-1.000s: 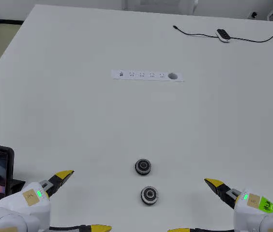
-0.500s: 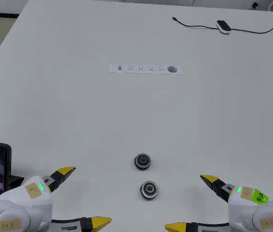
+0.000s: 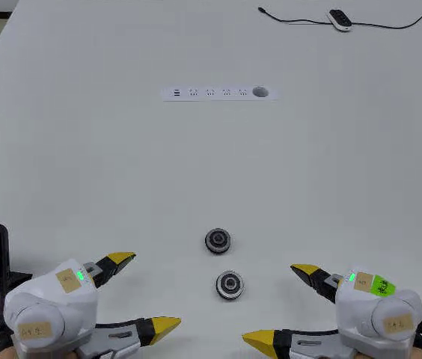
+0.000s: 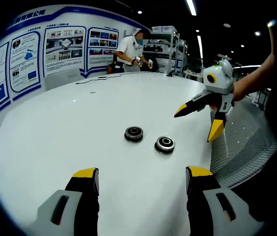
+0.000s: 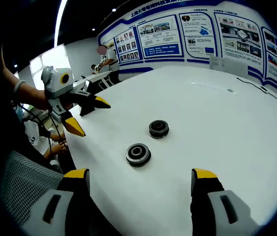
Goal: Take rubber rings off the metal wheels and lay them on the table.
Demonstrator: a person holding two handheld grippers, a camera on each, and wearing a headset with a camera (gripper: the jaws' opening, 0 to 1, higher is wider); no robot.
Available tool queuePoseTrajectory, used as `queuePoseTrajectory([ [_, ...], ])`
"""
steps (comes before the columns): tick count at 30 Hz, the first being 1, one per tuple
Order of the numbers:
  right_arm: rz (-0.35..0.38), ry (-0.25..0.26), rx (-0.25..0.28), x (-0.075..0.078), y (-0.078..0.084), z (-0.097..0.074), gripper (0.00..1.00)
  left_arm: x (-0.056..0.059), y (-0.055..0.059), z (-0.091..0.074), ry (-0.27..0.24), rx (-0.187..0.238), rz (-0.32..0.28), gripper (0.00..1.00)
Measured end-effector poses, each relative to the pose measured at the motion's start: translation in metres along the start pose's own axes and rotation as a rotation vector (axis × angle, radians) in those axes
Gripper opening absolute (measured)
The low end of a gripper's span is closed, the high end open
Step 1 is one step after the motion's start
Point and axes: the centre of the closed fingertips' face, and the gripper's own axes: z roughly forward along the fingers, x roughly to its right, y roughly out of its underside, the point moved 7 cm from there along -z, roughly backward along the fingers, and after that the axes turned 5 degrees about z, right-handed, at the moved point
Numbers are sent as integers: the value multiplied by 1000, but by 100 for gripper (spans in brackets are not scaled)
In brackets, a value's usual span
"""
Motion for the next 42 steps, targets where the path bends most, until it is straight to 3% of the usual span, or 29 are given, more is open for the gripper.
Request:
queuePoseTrajectory([
  [9, 101, -24, 27, -2, -2, 7, 80, 4, -8, 15, 52, -19, 30, 66],
  [16, 197, -54, 43, -5, -2, 12, 76, 7, -17, 23, 89, -27, 59, 50],
  [29, 256, -89, 68, -10, -1, 19, 74, 23, -30, 47, 176, -70, 147, 33],
  [42, 358, -120, 103, -9, -2, 24, 69, 27, -39, 69, 225, -119, 211, 17],
])
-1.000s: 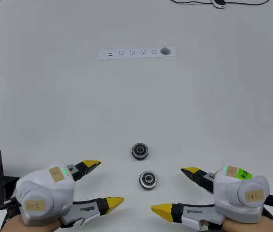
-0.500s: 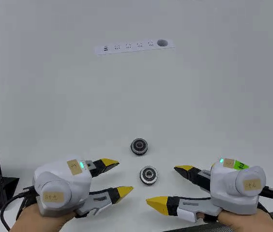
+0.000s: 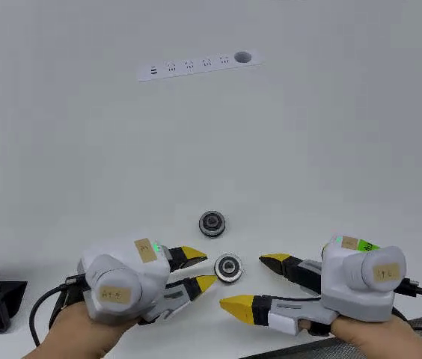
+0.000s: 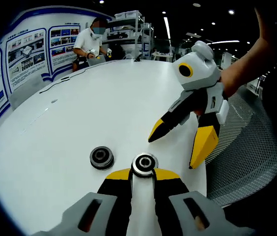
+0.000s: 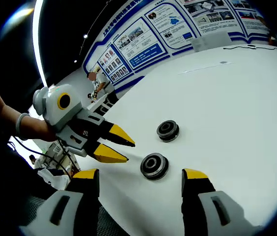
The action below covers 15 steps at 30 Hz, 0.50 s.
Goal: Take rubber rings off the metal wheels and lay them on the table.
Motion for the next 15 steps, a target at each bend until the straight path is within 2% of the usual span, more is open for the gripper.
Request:
queuePoseTrajectory([
  [7, 23, -13, 9, 2, 0, 3, 68, -2, -6, 11, 28, -24, 41, 18],
  [15, 34, -24, 17, 2, -1, 7, 67, -1, -7, 24, 54, -54, 76, 16],
])
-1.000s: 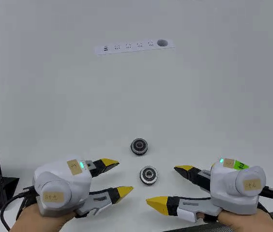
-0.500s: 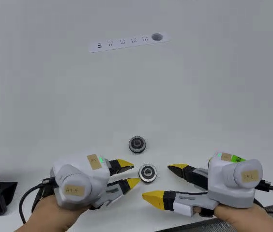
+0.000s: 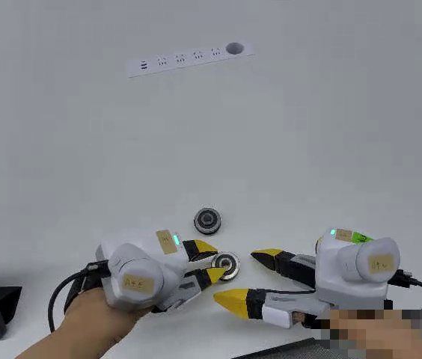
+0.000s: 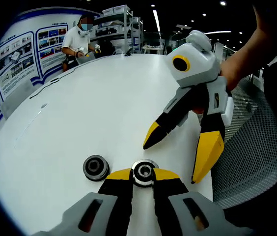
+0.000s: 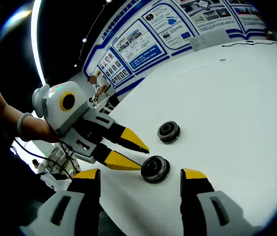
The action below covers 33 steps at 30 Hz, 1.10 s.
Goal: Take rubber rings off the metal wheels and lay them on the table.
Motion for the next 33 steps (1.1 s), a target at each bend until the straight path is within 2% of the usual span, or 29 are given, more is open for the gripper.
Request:
queuePoseTrajectory([
  [6, 20, -8, 11, 1, 0, 2, 67, 1, 1, 5, 19, -30, 33, 15],
  [16, 39, -7, 27, 4, -1, 1, 67, 1, 0, 11, 45, -56, 51, 15],
  [18, 39, -8, 26, 4, -1, 1, 67, 2, 1, 13, 52, -77, 66, 15],
  [23, 50, -12, 27, 4, 0, 2, 66, 1, 2, 11, 56, -71, 67, 14],
  [33, 120, -44, 43, 2, -3, 8, 66, 1, 3, 11, 56, -55, 46, 13],
])
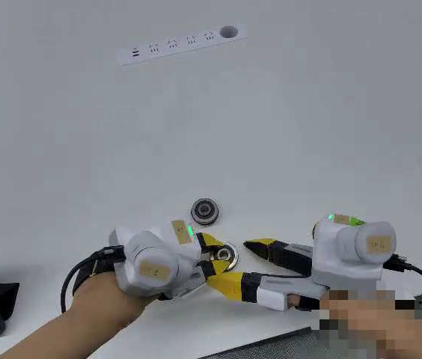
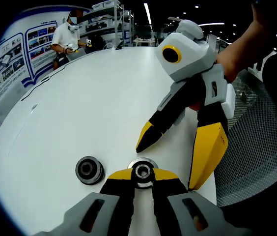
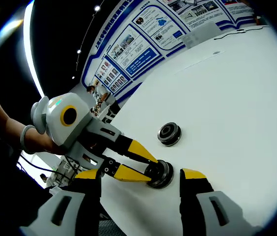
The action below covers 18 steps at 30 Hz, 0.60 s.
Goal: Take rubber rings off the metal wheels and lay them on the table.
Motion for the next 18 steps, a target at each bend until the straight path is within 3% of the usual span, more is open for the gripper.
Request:
queuePoseTrajectory([
  [11, 63, -54, -3, 0, 0, 0, 63, -1, 1, 1, -3, 16, -27, 13],
  [18, 133, -18, 25, 9, -4, -1, 52, 0, 2, 2, -9, 22, -37, 13],
])
